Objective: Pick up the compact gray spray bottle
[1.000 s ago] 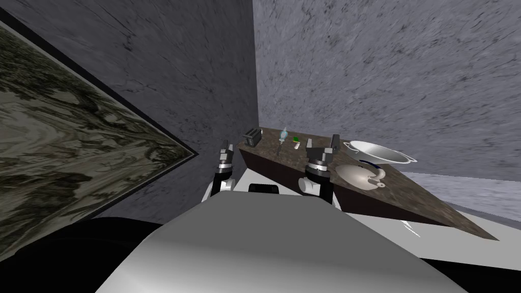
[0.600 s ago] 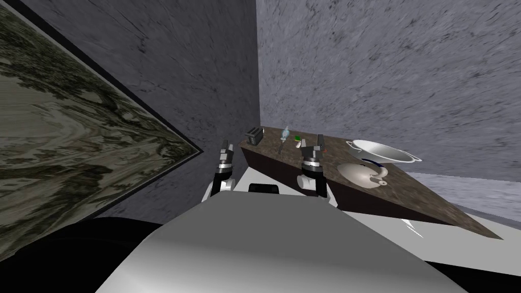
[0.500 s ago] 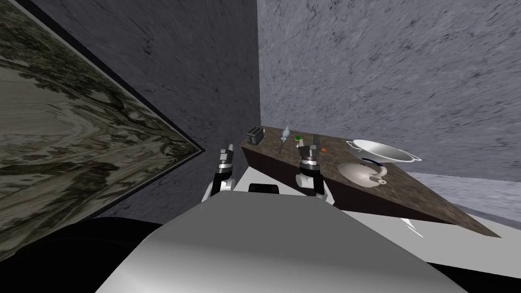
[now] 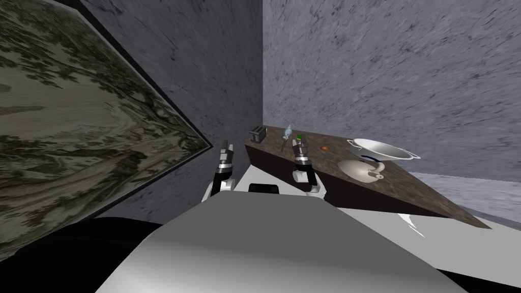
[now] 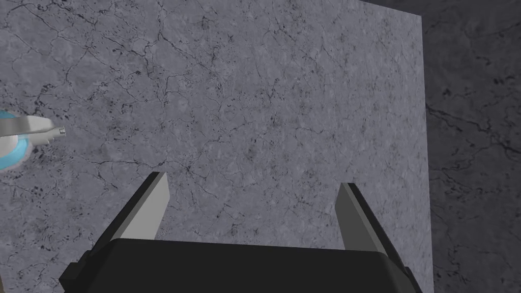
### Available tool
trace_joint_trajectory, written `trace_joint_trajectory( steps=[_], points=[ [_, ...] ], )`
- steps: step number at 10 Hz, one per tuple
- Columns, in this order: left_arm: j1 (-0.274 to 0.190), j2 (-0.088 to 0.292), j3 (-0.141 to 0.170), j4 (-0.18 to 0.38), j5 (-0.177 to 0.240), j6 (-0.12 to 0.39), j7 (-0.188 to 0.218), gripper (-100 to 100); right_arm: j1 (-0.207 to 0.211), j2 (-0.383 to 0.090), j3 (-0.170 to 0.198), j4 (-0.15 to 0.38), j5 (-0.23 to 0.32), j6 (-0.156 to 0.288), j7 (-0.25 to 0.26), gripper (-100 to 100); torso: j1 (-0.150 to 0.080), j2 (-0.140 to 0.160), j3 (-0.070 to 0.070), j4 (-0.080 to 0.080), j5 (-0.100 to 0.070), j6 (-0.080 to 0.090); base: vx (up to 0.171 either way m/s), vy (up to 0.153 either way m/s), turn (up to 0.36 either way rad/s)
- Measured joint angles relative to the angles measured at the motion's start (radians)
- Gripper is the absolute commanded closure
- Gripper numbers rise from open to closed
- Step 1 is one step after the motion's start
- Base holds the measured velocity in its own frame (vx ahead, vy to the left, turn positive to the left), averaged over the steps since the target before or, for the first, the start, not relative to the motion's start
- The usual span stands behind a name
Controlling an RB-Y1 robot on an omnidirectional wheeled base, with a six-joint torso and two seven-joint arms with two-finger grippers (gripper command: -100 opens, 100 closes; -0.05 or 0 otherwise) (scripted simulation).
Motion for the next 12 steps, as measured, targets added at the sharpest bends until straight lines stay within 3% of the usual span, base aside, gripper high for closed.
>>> trace_joint_trajectory(
  steps=[2, 12],
  points=[
    [0.0, 0.0, 0.0, 0.0, 0.0, 0.0, 0.0, 0, -0.077, -0.03, 0.017, 0.076, -0.003, 0.03, 0.045, -100, 0.004, 0.002, 0.001, 0.0, 0.001, 0.0, -0.117, 0.088, 0.043],
    [0.0, 0.0, 0.0, 0.0, 0.0, 0.0, 0.0, 0, -0.292, -0.134, 0.089, 0.34, -0.005, 0.135, 0.231, -100, 0.001, 0.001, 0.001, 0.0, 0.0, 0.0, -0.08, 0.057, 0.033]
  ],
)
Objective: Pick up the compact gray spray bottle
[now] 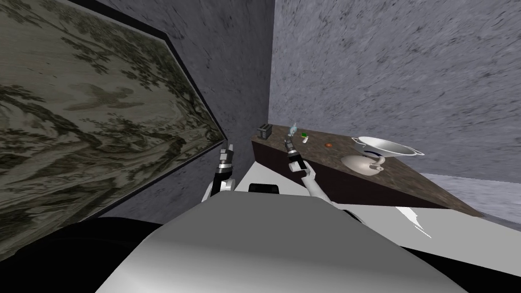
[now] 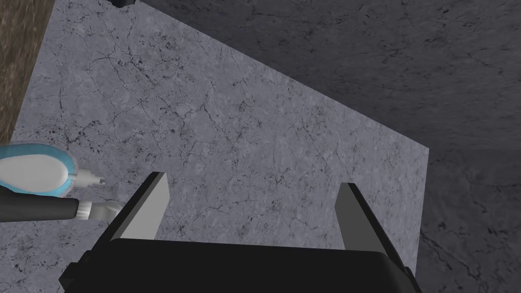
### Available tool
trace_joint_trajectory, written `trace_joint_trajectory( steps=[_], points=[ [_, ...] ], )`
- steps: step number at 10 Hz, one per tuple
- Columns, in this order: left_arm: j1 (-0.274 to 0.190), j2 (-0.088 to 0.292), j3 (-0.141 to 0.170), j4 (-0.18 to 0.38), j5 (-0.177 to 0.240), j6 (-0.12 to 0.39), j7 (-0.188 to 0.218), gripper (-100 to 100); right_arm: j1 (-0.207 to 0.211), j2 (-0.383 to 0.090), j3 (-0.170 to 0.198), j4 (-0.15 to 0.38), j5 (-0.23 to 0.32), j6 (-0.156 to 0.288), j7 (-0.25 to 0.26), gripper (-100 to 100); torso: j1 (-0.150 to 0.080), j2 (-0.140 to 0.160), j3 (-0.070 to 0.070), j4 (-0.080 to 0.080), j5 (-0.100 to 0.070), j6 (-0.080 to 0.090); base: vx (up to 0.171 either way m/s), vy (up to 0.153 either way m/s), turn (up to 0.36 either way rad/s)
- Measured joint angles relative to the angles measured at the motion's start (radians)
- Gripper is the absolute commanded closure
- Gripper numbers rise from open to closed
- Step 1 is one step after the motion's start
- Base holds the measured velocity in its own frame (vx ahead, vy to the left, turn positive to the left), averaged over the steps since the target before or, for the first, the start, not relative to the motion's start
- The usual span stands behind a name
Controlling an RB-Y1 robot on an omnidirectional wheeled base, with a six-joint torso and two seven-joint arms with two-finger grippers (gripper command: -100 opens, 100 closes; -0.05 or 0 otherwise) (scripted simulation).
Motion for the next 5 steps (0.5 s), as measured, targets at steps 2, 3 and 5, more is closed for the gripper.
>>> trace_joint_trajectory(
  steps=[2, 3, 5],
  points=[
    [0.0, 0.0, 0.0, 0.0, 0.0, 0.0, 0.0, 0, -0.045, -0.023, 0.011, 0.064, 0.0, 0.015, 0.034, -100, -0.001, -0.001, -0.001, 0.0, 0.0, 0.0, -0.058, 0.045, 0.034],
    [0.0, 0.0, 0.0, 0.0, 0.0, 0.0, 0.0, 0, -0.059, -0.03, 0.015, 0.082, 0.001, 0.031, 0.05, -100, -0.002, -0.002, -0.001, 0.0, 0.0, 0.0, -0.026, 0.024, -0.004],
    [0.0, 0.0, 0.0, 0.0, 0.0, 0.0, 0.0, 0, -0.093, -0.043, 0.022, 0.127, 0.002, 0.045, 0.073, -100, -0.002, -0.003, -0.002, -0.001, 0.0, 0.0, -0.044, 0.044, 0.031]
  ],
)
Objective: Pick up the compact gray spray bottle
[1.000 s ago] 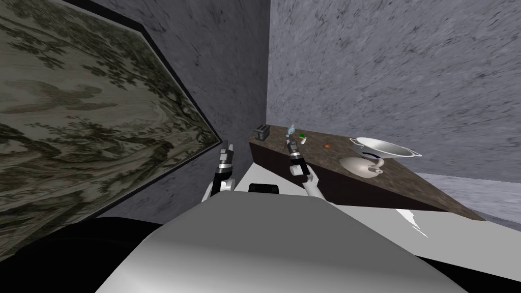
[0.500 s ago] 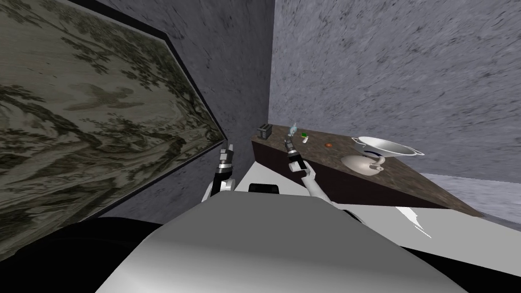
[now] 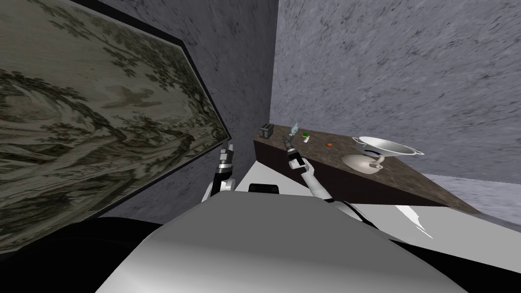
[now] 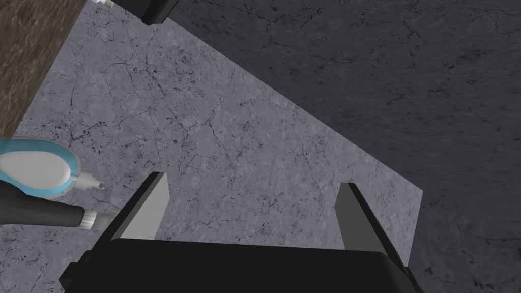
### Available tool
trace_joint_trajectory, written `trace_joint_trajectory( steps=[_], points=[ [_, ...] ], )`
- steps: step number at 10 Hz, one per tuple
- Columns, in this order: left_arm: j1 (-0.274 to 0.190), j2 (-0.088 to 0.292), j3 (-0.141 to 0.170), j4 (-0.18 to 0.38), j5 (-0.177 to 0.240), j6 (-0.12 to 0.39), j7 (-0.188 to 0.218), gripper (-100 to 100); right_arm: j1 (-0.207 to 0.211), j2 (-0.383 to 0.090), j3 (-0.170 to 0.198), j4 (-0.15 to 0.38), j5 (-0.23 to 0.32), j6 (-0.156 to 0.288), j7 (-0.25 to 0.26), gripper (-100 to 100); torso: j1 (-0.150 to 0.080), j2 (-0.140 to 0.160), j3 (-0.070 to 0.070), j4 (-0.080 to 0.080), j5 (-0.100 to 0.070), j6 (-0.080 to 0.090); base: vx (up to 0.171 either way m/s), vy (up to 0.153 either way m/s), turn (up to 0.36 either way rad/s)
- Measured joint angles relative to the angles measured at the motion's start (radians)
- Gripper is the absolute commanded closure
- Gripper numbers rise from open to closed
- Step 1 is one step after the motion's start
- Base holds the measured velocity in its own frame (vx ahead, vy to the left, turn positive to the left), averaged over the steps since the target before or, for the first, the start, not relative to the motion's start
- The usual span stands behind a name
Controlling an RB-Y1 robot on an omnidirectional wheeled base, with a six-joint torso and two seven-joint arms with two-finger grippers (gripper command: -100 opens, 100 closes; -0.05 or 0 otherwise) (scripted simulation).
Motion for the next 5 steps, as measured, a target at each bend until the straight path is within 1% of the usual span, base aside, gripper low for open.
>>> trace_joint_trajectory(
  steps=[1, 2, 3, 4, 5],
  points=[
    [0.0, 0.0, 0.0, 0.0, 0.0, 0.0, 0.0, 0, -0.021, -0.011, 0.002, 0.03, -0.001, 0.009, 0.01, -100, 0.0, 0.0, 0.0, 0.0, 0.0, 0.0, -0.07, 0.064, 0.039],
    [0.0, 0.0, 0.0, 0.0, 0.0, 0.0, 0.0, 0, -0.052, -0.017, 0.009, 0.064, 0.002, 0.023, 0.034, -100, 0.001, 0.001, 0.001, 0.0, 0.0, 0.0, -0.055, 0.052, 0.017],
    [0.0, 0.0, 0.0, 0.0, 0.0, 0.0, 0.0, 0, -0.068, -0.024, 0.012, 0.094, 0.003, 0.033, 0.05, -100, 0.001, 0.001, 0.001, 0.0, 0.0, 0.0, -0.047, 0.056, 0.029],
    [0.0, 0.0, 0.0, 0.0, 0.0, 0.0, 0.0, 0, -0.099, -0.037, 0.016, 0.127, 0.005, 0.05, 0.07, -100, 0.001, 0.0, 0.0, 0.0, 0.0, 0.0, -0.036, 0.049, 0.02],
    [0.0, 0.0, 0.0, 0.0, 0.0, 0.0, 0.0, 0, -0.116, -0.048, 0.018, 0.157, 0.005, 0.062, 0.082, -100, 0.0, 0.0, 0.0, 0.0, 0.0, 0.0, -0.041, 0.047, 0.038]
  ],
)
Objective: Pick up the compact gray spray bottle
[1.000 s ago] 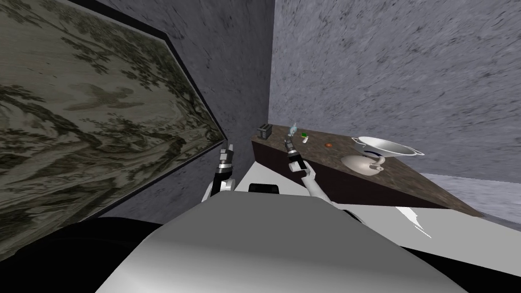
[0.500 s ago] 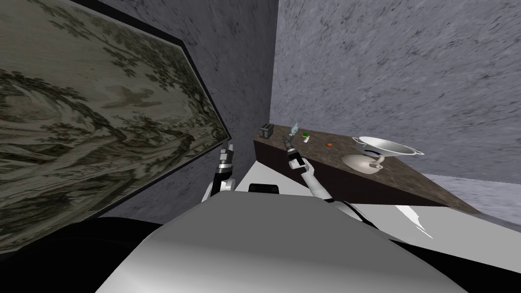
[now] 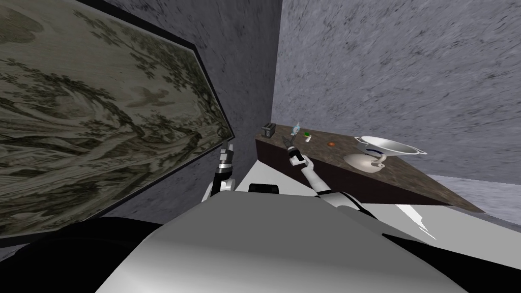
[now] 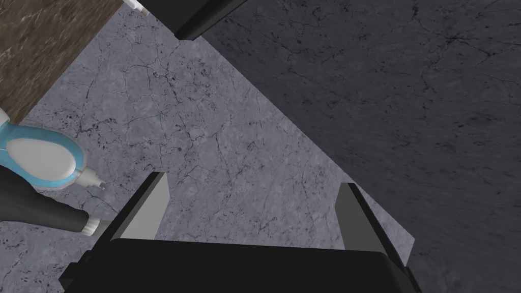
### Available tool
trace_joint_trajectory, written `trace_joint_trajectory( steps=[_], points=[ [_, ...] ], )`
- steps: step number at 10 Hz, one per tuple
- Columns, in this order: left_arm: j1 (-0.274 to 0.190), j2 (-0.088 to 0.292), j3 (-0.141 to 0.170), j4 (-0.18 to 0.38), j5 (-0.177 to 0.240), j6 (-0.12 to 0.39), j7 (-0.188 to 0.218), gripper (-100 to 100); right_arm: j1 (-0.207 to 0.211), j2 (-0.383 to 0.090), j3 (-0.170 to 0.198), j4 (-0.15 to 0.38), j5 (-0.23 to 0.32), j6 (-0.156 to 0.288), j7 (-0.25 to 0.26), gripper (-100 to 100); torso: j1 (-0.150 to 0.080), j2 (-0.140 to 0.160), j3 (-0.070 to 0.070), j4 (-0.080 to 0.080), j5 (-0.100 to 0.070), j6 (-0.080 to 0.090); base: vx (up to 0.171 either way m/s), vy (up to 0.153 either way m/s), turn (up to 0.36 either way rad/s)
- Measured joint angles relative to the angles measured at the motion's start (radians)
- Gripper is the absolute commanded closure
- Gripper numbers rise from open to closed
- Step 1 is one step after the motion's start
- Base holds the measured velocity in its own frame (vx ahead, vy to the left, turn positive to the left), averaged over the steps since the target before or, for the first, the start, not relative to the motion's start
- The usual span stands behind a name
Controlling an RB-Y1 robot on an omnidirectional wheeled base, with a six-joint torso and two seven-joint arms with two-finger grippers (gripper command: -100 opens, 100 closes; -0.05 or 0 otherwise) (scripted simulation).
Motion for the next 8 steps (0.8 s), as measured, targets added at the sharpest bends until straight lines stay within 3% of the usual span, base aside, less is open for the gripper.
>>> trace_joint_trajectory(
  steps=[8],
  points=[
    [0.0, 0.0, 0.0, 0.0, 0.0, 0.0, 0.0, 0, -0.121, -0.051, 0.008, 0.172, 0.015, 0.09, 0.1, -100, -0.001, -0.001, -0.001, 0.0, 0.0, 0.0, -0.017, 0.028, 0.012]
  ],
)
